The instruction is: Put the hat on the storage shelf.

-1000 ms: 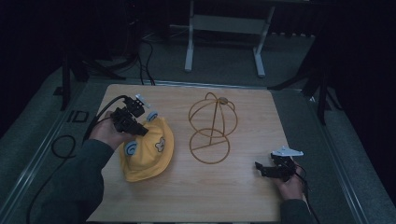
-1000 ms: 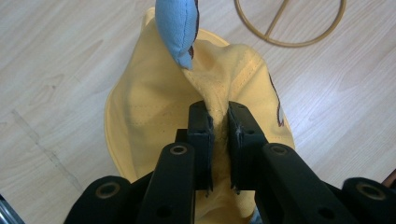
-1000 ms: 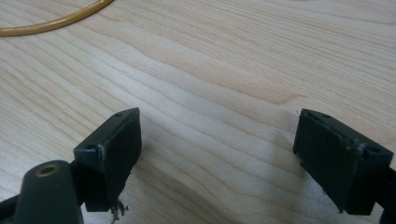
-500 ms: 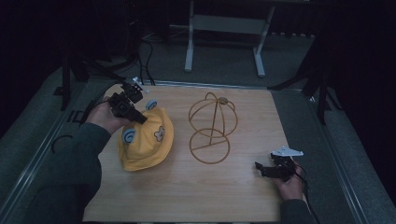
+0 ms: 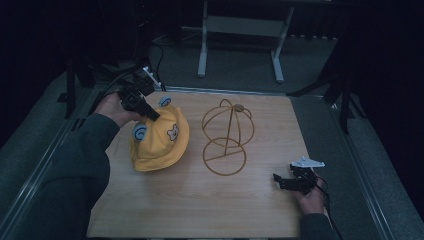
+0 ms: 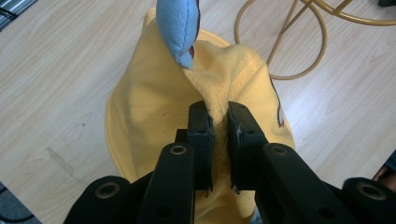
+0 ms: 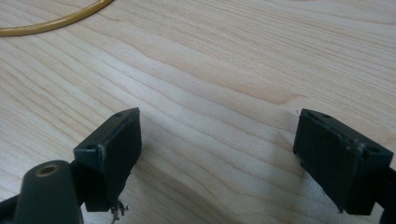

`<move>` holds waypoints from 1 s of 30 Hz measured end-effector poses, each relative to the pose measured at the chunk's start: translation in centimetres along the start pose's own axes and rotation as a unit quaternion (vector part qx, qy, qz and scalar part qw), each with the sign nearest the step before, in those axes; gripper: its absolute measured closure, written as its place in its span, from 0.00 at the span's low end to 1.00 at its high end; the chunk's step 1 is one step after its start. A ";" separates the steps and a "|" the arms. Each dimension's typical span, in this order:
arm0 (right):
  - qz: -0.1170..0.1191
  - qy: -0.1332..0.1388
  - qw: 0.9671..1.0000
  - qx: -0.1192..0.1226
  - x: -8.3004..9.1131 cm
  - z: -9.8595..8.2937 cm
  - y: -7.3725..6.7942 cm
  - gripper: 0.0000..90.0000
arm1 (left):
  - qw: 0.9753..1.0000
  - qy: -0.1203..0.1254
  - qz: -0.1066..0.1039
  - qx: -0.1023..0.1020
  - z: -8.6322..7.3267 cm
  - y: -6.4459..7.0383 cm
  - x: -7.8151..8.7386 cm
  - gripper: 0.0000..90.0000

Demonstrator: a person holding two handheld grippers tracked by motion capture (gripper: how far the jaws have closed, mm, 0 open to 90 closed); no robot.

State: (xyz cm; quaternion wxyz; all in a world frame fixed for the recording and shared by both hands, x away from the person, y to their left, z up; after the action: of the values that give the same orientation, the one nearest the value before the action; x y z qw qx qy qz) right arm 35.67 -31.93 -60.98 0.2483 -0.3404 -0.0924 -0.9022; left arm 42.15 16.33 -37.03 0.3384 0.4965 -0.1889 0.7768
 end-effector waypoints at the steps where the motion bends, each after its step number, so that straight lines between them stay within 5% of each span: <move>1: 0.000 0.000 1.000 0.000 0.0 0.0 0.0 0.17 | 1.000 0.002 -0.002 0.001 0.2 -0.1 0.0 0.90; 6: 0.000 0.000 1.000 0.000 0.0 0.0 0.0 0.17 | 0.999 0.014 -0.029 0.014 0.9 -0.6 0.3 0.90; 30: 0.000 0.000 1.000 0.001 0.0 0.0 0.0 0.17 | 0.998 0.050 -0.008 -0.025 5.8 0.5 3.7 0.90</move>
State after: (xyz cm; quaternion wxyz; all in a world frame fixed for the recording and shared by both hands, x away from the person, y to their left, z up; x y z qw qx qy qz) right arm 35.67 -31.94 -60.99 0.2488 -0.3402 -0.0932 -0.9020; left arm 44.49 13.62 -31.12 0.3658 0.4499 -0.1870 0.7930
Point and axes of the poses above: each handheld gripper's, and its own axes: x roughly backward along the jaws, z roughly out of its top, y roughly to its right, the point moved 5 cm from there along -x, roughly forward along the jaws, and after that the axes turned 2 degrees about y, right-handed, at the moved point
